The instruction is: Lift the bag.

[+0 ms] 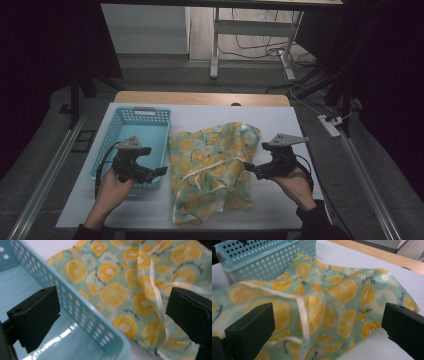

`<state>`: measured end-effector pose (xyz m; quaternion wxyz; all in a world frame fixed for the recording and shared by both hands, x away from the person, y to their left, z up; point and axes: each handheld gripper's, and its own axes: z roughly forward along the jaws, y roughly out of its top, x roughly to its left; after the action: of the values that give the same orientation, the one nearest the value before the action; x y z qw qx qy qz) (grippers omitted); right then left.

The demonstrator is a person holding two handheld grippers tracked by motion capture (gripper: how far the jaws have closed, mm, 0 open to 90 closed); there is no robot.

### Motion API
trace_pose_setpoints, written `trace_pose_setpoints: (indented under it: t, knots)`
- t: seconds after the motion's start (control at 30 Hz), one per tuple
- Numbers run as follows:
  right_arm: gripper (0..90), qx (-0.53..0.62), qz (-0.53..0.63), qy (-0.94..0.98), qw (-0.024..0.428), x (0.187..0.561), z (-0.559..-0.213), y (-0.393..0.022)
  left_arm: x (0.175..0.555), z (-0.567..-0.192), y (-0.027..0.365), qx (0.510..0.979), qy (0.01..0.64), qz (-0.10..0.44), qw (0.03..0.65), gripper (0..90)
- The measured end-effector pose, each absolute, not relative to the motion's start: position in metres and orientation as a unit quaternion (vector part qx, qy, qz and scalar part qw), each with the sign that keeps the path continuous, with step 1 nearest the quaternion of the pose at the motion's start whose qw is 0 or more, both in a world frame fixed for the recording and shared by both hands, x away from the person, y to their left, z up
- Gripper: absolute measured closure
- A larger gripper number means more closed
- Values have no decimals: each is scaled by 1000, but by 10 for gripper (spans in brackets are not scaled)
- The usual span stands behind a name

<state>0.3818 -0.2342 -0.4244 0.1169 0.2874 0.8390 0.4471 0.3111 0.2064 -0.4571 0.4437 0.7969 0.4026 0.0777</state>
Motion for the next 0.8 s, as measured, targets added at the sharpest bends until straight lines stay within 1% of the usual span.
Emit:
trace_pose_setpoints:
  t: [0.4,0.6,0.7,0.8]
  knots:
    - [0,309,433,837,126,350,-450,-259,269,-475,227,782,430,85,444,0]
    - [0,322,431,834,121,337,-460,-272,250,-485,237,768,443,83,454,0]
    - [0,329,432,831,122,331,-466,-279,241,-488,242,760,444,94,466,0]
    - [0,339,428,829,124,324,-472,-287,233,-486,244,760,446,107,461,0]
